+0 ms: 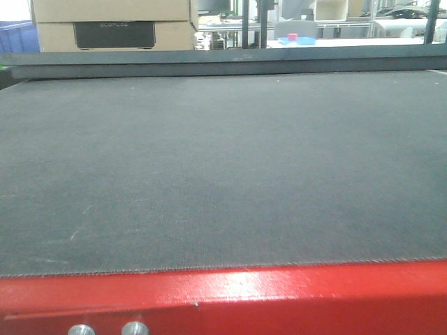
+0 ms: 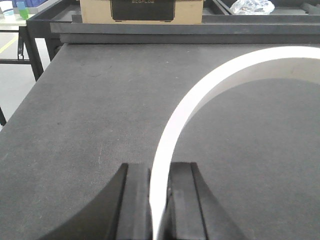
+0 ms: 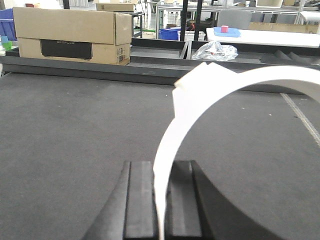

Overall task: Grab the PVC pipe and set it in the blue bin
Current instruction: 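Hold the clamp raised while the base turns away from the table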

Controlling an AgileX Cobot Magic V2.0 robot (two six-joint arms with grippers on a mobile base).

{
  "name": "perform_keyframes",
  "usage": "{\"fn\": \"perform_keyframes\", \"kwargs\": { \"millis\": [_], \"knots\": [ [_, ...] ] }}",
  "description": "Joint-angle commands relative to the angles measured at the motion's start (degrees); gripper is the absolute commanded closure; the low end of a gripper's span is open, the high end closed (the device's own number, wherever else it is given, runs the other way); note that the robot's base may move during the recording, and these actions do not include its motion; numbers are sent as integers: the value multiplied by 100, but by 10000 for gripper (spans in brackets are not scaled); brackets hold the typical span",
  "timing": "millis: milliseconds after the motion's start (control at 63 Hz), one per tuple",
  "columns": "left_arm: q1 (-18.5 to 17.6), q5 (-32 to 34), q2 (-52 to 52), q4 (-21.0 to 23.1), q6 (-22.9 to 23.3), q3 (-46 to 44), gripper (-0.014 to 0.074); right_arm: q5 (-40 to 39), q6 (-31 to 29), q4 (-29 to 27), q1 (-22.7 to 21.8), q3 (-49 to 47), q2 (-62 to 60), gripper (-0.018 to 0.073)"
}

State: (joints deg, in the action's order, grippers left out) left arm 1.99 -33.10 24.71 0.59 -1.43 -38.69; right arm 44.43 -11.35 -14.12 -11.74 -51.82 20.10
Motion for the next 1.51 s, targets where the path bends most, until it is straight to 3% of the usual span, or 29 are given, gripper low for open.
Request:
{"fn": "perform_keyframes", "kwargs": {
  "millis": [0, 1491],
  "knots": [
    [18, 115, -33, 34, 56, 9, 707, -138, -25, 4, -11, 15, -34, 727],
    [18, 116, -53, 34, 56, 9, 707, -138, -25, 4, -11, 15, -34, 727]
  ]
}}
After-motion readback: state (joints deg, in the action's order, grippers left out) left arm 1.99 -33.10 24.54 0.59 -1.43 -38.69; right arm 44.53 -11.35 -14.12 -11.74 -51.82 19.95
